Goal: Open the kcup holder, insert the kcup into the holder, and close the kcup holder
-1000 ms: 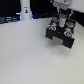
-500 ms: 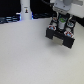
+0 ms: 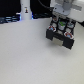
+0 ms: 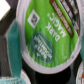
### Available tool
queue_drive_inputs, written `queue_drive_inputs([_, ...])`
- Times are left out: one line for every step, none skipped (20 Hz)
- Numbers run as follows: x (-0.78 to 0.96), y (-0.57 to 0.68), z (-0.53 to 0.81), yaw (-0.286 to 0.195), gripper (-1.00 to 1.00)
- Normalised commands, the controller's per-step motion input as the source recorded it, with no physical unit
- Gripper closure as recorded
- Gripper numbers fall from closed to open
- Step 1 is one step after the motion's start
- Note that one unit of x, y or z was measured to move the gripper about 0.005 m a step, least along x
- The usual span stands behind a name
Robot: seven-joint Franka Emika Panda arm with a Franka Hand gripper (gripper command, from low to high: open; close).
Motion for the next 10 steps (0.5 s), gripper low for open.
queue_drive_inputs([0.12,0.04,0.27,0.073,-1.00])
queue_drive_inputs([0.07,0.13,0.16,0.054,-1.00])
queue_drive_inputs([0.13,0.04,0.29,0.073,-1.00])
queue_drive_inputs([0.10,0.13,0.22,0.036,-1.00])
queue_drive_inputs([0.15,0.02,0.31,0.071,-1.00])
queue_drive_inputs([0.17,0.01,0.32,0.079,-1.00])
queue_drive_inputs([0.12,-0.06,0.30,0.103,-1.00])
queue_drive_inputs([0.15,-0.05,0.34,0.099,-1.00])
queue_drive_inputs([0.17,-0.06,0.37,0.108,-1.00])
queue_drive_inputs([0.21,-0.09,0.42,0.105,-1.00])
